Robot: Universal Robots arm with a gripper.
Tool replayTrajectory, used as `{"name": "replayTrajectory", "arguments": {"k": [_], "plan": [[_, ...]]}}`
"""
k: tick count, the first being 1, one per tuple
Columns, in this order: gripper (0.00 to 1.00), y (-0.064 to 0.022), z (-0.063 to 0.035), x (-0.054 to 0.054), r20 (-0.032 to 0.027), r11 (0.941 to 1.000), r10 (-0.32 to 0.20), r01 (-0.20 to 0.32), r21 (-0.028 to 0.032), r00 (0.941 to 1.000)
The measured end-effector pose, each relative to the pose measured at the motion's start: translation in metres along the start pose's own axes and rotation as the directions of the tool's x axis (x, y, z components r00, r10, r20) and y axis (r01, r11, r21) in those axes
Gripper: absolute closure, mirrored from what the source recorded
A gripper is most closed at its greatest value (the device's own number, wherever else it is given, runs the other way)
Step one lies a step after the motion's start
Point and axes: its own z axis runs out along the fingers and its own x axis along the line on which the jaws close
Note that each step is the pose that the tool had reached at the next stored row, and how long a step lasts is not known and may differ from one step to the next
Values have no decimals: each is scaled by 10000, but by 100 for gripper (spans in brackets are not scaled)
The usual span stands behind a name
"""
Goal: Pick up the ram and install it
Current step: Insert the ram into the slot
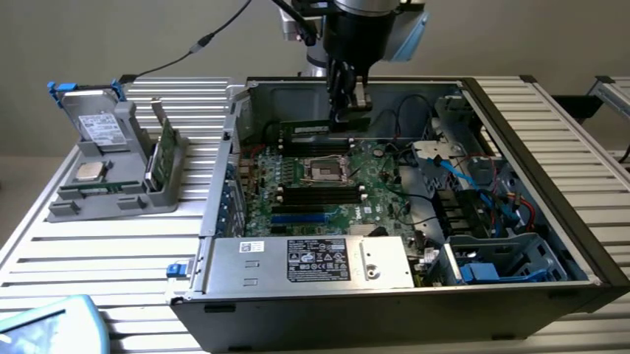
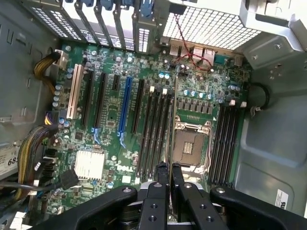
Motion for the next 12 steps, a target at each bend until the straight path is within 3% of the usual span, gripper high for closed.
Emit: {"name": "replayTrajectory", "arguments": {"k": [12], "plan": [[86,-11,205,20,-26,9999,134,-134,2,9999]]}}
